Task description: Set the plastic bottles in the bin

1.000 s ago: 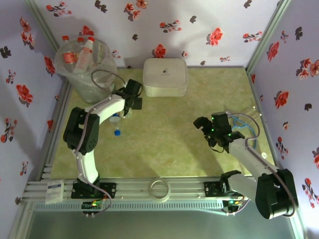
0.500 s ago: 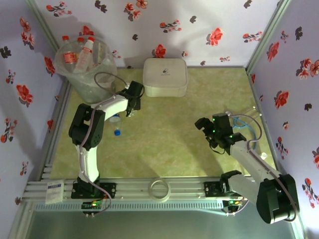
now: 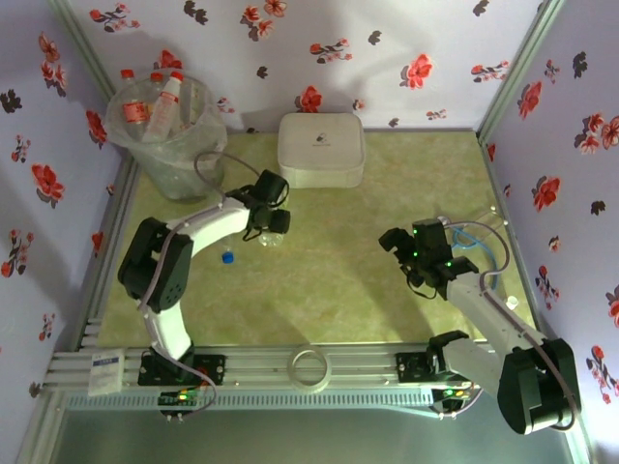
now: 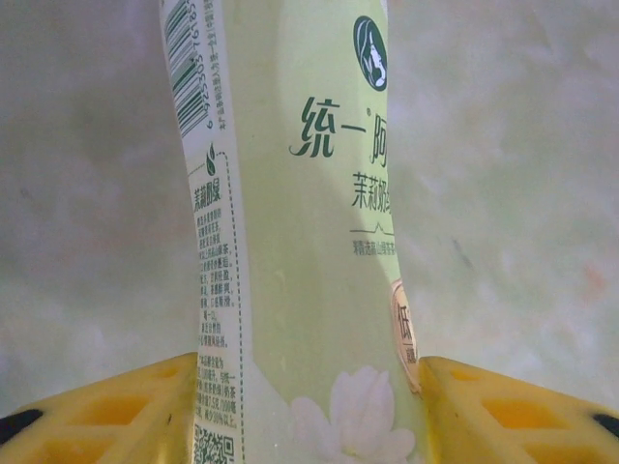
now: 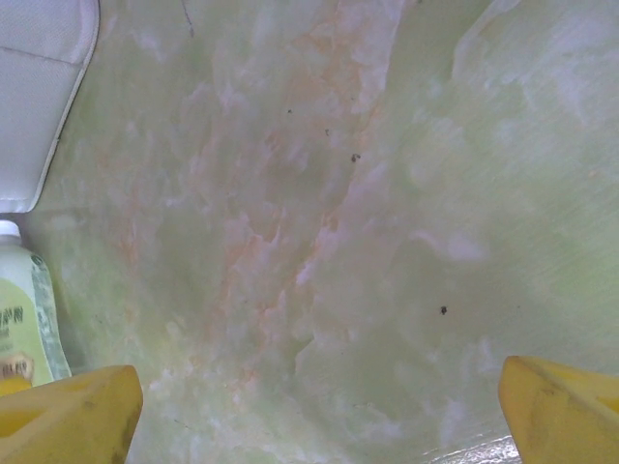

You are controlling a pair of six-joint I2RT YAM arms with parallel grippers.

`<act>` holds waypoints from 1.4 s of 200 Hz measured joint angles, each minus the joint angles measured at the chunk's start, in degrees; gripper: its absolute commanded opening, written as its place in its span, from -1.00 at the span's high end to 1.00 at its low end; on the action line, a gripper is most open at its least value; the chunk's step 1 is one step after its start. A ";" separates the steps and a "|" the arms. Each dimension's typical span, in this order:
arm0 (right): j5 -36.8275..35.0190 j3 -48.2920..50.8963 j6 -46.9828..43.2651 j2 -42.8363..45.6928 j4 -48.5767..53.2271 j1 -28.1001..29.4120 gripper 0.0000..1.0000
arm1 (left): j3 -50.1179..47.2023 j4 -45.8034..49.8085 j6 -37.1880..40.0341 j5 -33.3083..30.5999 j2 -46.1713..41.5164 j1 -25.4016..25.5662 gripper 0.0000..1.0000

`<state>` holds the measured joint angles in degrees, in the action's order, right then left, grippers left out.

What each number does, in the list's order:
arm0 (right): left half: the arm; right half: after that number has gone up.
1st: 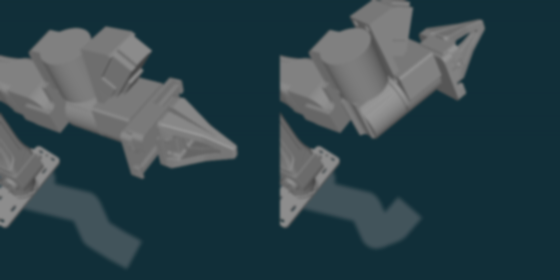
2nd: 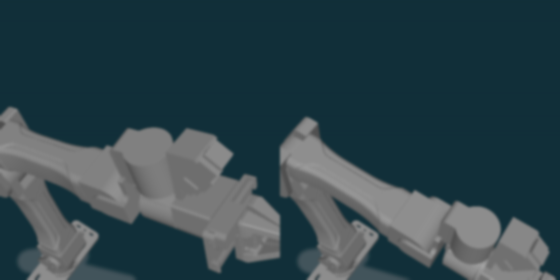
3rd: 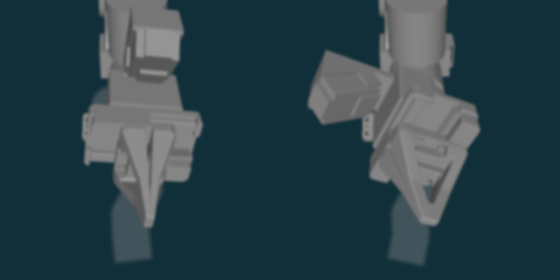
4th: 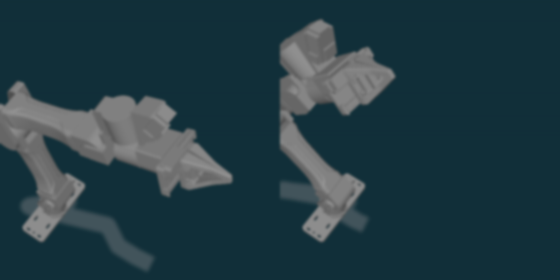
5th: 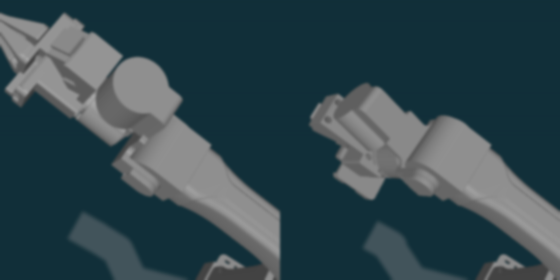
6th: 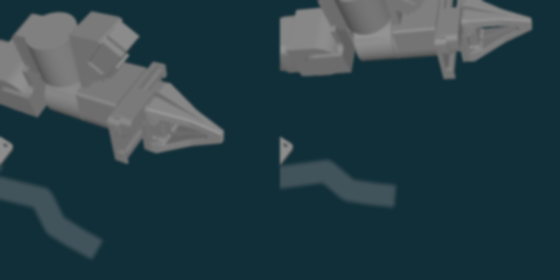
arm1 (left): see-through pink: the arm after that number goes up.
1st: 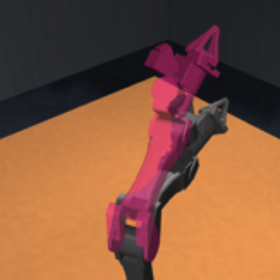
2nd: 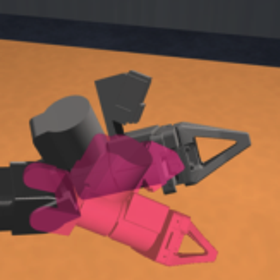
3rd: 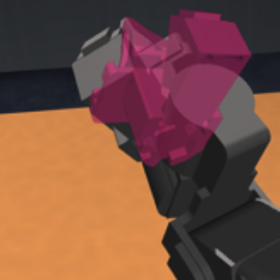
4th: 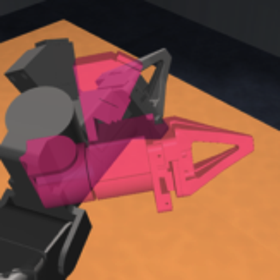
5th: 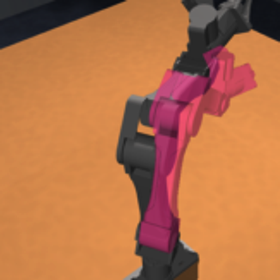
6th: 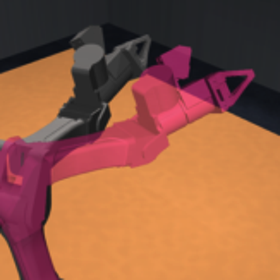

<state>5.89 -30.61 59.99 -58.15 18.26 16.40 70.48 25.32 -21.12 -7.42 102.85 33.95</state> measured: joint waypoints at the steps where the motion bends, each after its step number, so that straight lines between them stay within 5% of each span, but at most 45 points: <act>1: 0.00 0.00 0.00 0.00 0.00 0.00 -0.91 | -0.11 0.07 0.00 0.07 -0.13 0.04 -0.12; 65: 8.24 -1.14 -2.69 -4.61 -8.44 0.15 -0.89 | -4.87 -3.50 0.33 7.98 -12.20 1.05 -0.11; 108: 20.33 -8.72 -6.60 -4.87 -20.26 0.35 -0.91 | -17.73 -22.03 0.61 22.01 -18.21 1.14 -0.10; 153: 24.09 -18.47 -10.08 -10.05 -24.04 3.85 -0.99 | -24.92 -41.18 -3.28 30.47 -18.47 1.81 -0.13; 224: 23.65 -27.28 -15.04 -21.49 -20.52 9.86 -0.94 | -27.56 -59.67 -9.25 33.11 -18.49 2.51 -0.13; 280: 24.00 -28.72 -14.40 -24.68 -21.66 10.14 -0.62 | -27.56 -66.34 -11.61 32.96 -16.79 3.65 -0.15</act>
<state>29.89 -59.33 45.58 -82.83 -3.40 26.55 42.92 -41.01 -32.73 25.54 86.06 37.60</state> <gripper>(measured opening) 0.838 0.575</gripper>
